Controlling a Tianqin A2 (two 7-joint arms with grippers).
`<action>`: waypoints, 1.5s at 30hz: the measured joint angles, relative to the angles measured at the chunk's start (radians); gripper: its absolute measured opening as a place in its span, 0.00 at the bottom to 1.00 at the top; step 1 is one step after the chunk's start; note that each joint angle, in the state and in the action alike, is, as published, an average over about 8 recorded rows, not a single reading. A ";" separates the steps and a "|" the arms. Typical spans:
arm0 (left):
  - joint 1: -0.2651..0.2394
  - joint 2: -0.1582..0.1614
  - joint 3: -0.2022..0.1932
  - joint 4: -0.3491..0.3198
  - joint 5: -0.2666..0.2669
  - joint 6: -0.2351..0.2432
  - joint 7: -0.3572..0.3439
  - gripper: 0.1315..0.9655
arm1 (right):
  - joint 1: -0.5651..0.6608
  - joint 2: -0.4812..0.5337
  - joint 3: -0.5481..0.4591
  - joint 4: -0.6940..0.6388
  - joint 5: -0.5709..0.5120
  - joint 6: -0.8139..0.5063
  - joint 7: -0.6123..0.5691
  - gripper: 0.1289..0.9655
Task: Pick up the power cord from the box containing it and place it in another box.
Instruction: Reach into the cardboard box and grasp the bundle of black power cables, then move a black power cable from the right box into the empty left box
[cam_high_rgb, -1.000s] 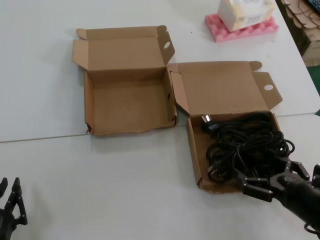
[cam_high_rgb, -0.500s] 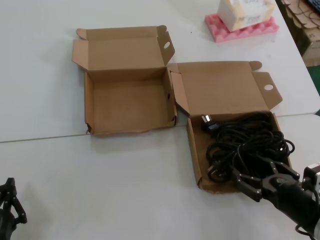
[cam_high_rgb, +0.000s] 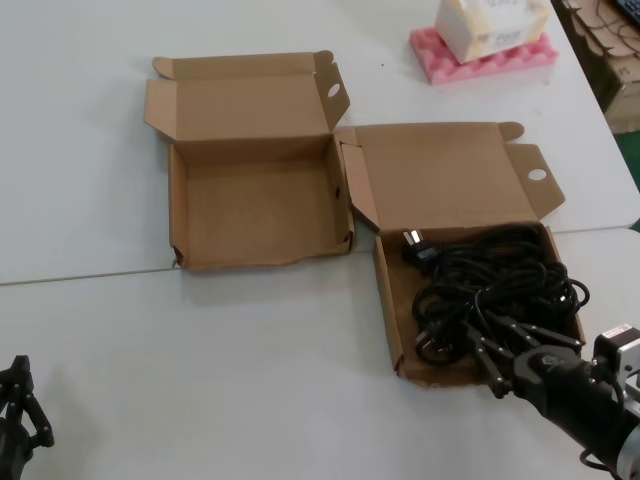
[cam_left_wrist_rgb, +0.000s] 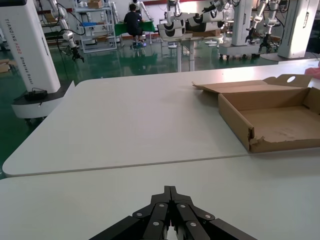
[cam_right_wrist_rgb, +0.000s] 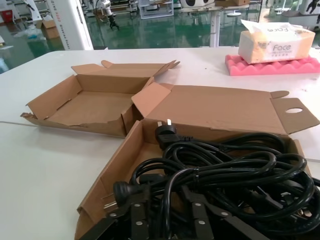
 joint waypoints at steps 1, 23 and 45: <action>0.000 0.000 0.000 0.000 0.000 0.000 0.000 0.04 | -0.001 0.002 -0.004 0.003 0.000 0.005 0.000 0.27; 0.000 0.000 0.000 0.000 0.000 0.000 0.000 0.04 | -0.052 0.030 0.034 0.135 0.005 0.069 0.000 0.04; 0.000 0.000 0.000 0.000 0.000 0.000 0.000 0.04 | 0.255 -0.124 -0.510 -0.012 -0.502 0.601 0.000 0.04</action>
